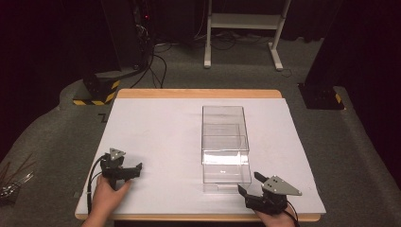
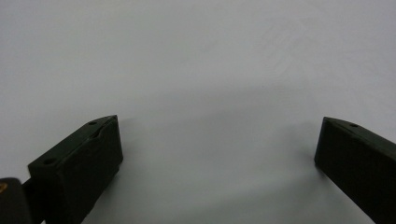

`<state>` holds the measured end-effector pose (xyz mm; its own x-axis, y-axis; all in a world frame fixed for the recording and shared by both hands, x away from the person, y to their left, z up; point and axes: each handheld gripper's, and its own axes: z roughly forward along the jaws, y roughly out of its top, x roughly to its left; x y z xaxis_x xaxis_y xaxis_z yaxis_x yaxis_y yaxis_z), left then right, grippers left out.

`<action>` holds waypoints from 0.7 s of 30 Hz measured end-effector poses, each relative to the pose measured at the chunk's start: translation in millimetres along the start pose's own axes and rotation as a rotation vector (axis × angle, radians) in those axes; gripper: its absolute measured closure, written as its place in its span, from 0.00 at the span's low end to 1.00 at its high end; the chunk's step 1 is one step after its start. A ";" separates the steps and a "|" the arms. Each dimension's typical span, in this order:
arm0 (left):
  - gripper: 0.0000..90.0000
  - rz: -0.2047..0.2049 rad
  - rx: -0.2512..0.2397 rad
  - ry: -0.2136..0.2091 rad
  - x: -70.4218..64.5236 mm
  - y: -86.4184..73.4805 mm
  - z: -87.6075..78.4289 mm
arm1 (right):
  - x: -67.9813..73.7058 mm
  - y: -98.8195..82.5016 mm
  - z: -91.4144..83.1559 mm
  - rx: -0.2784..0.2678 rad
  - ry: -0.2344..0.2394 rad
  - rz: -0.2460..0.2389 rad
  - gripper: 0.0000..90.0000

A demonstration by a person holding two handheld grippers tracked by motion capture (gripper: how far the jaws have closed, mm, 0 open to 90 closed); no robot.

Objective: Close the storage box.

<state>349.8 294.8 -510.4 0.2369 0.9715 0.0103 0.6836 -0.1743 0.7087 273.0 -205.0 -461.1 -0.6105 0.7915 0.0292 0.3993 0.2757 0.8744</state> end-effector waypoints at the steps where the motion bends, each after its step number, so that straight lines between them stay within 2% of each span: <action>1: 0.01 0.000 0.000 0.000 0.0 0.0 0.0 | 0.1 0.3 0.5 -0.002 0.000 0.005 0.27; 21: 0.01 0.001 0.000 0.000 0.0 0.0 0.0 | -8.0 7.3 11.7 0.002 -0.013 0.008 0.27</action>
<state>349.8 294.9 -510.4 0.2371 0.9714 0.0109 0.6837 -0.1748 0.7086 288.8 -203.0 -460.6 -0.5985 0.8006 0.0299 0.4053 0.2704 0.8733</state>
